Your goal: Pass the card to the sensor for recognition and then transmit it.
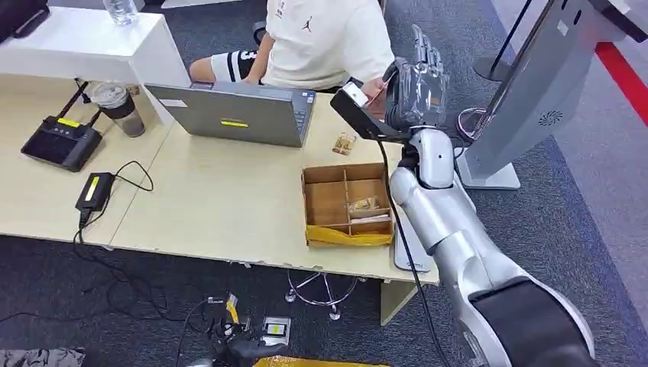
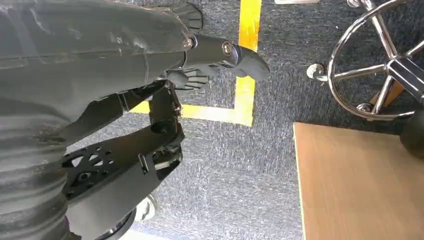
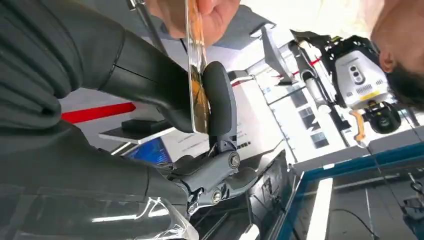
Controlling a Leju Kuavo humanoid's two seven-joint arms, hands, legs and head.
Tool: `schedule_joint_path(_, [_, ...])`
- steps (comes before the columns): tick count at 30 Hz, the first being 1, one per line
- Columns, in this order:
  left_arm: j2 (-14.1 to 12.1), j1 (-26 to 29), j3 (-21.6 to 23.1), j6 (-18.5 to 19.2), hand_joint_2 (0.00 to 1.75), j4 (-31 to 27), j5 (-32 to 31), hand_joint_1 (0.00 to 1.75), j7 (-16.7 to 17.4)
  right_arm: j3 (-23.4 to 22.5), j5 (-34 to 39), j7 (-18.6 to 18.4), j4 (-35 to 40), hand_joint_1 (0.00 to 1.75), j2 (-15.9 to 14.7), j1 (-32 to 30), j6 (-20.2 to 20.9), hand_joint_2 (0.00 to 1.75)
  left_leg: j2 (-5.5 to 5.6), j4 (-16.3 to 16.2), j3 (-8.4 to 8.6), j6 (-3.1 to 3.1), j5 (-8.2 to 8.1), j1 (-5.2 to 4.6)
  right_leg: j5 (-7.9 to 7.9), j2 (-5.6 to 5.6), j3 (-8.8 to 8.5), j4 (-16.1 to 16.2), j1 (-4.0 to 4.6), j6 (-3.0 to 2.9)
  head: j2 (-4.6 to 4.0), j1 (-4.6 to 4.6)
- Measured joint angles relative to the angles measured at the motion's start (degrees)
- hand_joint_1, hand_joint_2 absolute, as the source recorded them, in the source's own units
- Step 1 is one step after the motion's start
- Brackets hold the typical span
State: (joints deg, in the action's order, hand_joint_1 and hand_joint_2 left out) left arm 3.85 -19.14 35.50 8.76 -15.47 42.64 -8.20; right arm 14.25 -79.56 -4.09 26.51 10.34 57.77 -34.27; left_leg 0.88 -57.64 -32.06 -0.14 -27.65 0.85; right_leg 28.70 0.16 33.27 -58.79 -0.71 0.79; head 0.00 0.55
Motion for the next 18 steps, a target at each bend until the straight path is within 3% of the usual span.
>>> schedule_joint_path(1, [0.0,0.0,0.0,0.0,1.75,0.0,0.0,0.0,0.0,0.0,-0.1,-0.1,-0.3,0.0,-0.1,0.0,0.1,1.75,0.0,0.0,0.0,0.0,0.0,0.0,0.0,0.0,0.0,0.0,0.0,0.0,0.0,0.0])
schedule_joint_path(14, [-0.2,-0.1,0.0,0.2,1.75,0.0,0.2,0.0,-0.9,0.8,0.2,0.7,-2.8,0.0,-1.9,1.0,-0.3,1.75,0.0,0.0,-0.04,0.0,0.0,0.0,0.0,0.0,0.01,0.0,0.0,0.0,0.0,0.0])
schedule_joint_path(18, [-0.3,0.1,0.0,0.5,1.75,0.1,0.9,0.0,-2.2,0.6,2.7,1.0,-2.8,0.0,-4.7,1.0,-0.4,1.75,0.01,0.0,-0.04,0.01,-0.01,-0.01,0.0,0.0,0.03,0.1,-0.01,0.0,0.0,0.0])
